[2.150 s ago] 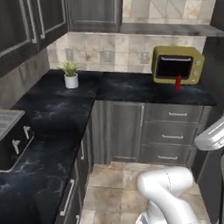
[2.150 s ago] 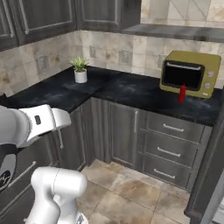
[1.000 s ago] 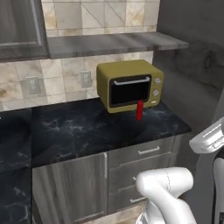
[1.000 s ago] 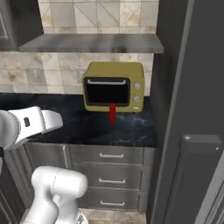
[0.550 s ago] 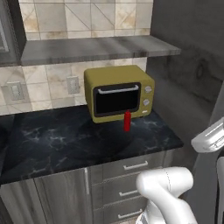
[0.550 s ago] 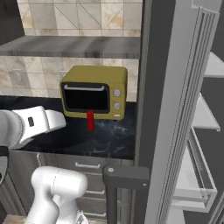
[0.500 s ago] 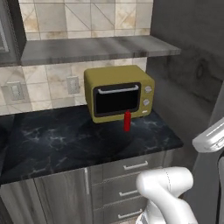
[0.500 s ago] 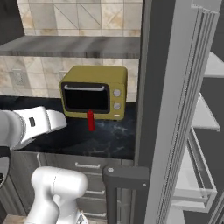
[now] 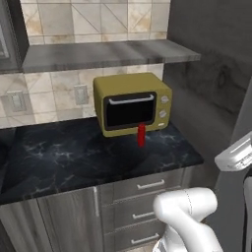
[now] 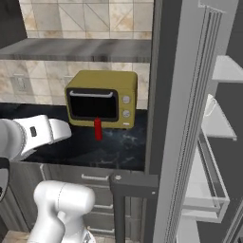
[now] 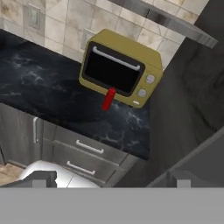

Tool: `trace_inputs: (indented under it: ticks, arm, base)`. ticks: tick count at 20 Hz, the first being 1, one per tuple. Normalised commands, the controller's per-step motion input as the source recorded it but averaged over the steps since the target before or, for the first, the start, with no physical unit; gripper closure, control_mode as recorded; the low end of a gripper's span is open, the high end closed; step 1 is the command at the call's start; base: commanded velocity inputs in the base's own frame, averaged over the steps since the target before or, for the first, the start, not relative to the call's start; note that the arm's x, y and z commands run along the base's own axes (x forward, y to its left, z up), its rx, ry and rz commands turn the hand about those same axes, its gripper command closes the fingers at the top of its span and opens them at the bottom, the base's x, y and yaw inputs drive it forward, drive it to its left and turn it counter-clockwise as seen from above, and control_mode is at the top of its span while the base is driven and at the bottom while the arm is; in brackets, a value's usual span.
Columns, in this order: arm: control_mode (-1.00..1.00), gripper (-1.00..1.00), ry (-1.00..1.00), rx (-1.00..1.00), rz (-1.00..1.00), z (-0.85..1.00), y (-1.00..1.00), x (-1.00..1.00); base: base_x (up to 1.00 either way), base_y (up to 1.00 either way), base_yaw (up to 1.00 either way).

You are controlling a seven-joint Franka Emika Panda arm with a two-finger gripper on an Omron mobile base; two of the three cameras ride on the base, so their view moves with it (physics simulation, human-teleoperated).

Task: Place the ketchup and condiment bottle from the counter to the top shelf of the fridge. If the existing items in the fridge are on the top shelf, move them to other shelves.

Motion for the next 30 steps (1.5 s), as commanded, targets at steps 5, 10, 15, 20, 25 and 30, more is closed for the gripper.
trace_inputs:
  ticks: [5,10,15,20,25,30]
  arm:
    - [1.0,-1.0,0.0,0.0,0.0,0.0,0.0,0.0]
    - [-1.0,-1.0,0.0,0.0,-0.04,-0.01,0.18,0.48]
    - [-1.0,-1.0,0.11,0.0,-0.08,-0.19,0.05,0.73]
    - [-1.0,-1.0,0.03,0.11,-0.1,-0.49,0.0,0.55]
    - [-1.0,-1.0,0.01,0.15,-0.14,-0.33,0.21,0.44]
    - [-1.0,-1.0,0.02,0.1,-0.19,-0.33,0.51,0.23]
  base:
    - [-0.14,-0.02,0.0]
    - [0.08,0.06,-0.02]
    - [0.0,0.0,0.0]
    - [0.0,0.0,0.0]
    - [0.0,0.0,0.0]
    - [0.0,0.0,0.0]
